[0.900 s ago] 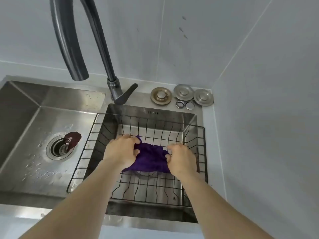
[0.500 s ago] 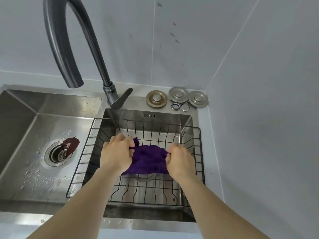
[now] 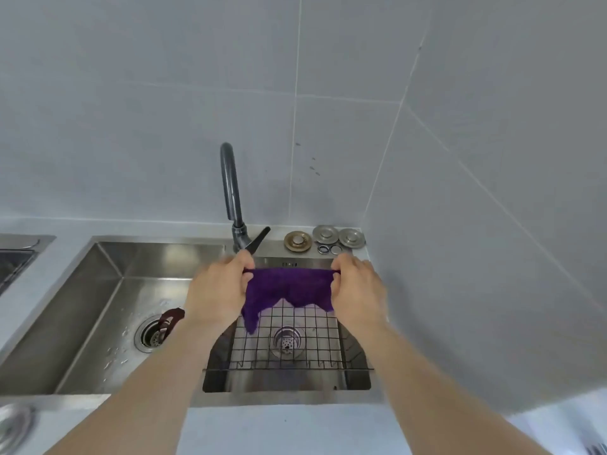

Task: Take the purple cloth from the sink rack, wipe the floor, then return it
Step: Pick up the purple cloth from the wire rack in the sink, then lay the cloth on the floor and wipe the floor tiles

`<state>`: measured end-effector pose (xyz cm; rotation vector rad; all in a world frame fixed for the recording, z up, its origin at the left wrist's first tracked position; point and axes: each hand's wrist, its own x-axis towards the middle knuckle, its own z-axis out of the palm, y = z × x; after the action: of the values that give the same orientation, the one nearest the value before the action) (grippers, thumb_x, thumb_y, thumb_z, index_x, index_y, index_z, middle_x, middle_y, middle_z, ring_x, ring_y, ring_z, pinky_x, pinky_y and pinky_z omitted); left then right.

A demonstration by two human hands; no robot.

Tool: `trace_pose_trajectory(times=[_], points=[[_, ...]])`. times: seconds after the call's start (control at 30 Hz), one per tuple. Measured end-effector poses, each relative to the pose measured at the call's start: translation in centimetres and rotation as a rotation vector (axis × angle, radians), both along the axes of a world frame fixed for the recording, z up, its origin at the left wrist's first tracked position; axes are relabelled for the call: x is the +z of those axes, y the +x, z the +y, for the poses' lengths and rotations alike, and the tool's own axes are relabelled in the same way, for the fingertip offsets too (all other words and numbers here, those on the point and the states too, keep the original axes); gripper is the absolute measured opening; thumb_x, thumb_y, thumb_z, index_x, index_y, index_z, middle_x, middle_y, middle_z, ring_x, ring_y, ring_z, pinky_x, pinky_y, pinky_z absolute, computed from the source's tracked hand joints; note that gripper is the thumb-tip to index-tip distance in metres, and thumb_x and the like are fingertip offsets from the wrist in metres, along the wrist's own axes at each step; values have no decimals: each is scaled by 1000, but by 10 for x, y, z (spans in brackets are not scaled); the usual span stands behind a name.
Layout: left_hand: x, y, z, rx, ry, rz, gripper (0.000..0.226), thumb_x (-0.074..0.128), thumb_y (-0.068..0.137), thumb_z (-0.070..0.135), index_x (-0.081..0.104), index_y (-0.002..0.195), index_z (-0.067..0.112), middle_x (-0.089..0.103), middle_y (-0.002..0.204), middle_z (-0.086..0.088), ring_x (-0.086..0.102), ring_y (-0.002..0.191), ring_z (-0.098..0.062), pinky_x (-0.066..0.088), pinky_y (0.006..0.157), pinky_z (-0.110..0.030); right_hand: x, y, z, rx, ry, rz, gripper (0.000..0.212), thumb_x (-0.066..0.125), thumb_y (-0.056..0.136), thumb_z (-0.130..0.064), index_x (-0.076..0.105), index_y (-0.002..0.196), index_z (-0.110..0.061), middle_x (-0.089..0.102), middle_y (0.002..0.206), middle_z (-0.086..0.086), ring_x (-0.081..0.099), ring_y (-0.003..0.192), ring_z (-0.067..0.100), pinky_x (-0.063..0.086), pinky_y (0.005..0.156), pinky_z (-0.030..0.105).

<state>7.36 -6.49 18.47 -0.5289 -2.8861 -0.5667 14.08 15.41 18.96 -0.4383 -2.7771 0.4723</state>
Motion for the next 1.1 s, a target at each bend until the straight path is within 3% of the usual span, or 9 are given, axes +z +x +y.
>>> trace_pose_trajectory(times=[0.13, 0.23, 0.33, 0.43, 0.73, 0.93, 1.1], points=[[68, 53, -32, -16, 46, 95, 8, 50, 100, 26, 57, 104, 28, 65, 98, 0, 64, 83, -31, 51, 68, -41, 65, 58, -28, 3, 31, 130, 21, 54, 94, -7, 61, 111, -16, 69, 104, 5, 60, 102, 29, 46, 74, 37], [110, 94, -57, -21, 85, 155, 8, 48, 100, 24, 54, 103, 29, 63, 97, -1, 64, 82, -34, 51, 69, -43, 106, 104, -51, 8, 39, 201, 21, 51, 94, -7, 58, 111, -17, 66, 106, 4, 60, 96, 31, 37, 66, 35], [141, 135, -79, -32, 101, 175, 13, 48, 100, 18, 55, 102, 30, 61, 96, 4, 62, 81, -30, 50, 70, -41, 134, 145, -75, -1, 25, 246, 19, 48, 95, -3, 56, 108, -15, 64, 104, 6, 58, 79, 37, 43, 63, 38], [160, 178, -98, -43, 90, 155, 21, 50, 97, 10, 56, 103, 30, 61, 99, 6, 62, 84, -26, 53, 72, -42, 149, 184, -95, 12, -29, 284, 23, 45, 92, 3, 54, 105, -14, 61, 103, 9, 58, 77, 39, 49, 68, 43], [167, 262, -129, -48, 75, 127, 12, 52, 100, 20, 58, 105, 29, 65, 106, 7, 61, 89, -24, 49, 74, -39, 161, 274, -117, 40, -56, 252, 23, 47, 98, -4, 58, 114, -15, 63, 113, 8, 62, 95, 36, 54, 75, 46], [161, 307, -130, -23, 37, 112, 11, 56, 99, 22, 62, 105, 30, 69, 109, 9, 65, 100, -25, 48, 79, -39, 149, 320, -110, 85, -80, 251, 11, 59, 93, -16, 62, 104, -17, 65, 105, 3, 63, 91, 30, 52, 70, 40], [141, 351, -118, 16, 21, 68, 10, 57, 98, 23, 62, 101, 31, 70, 104, 8, 66, 96, -27, 44, 74, -37, 129, 362, -100, 110, -114, 181, 16, 71, 90, -24, 65, 104, -21, 63, 105, -1, 62, 89, 23, 56, 72, 41]])
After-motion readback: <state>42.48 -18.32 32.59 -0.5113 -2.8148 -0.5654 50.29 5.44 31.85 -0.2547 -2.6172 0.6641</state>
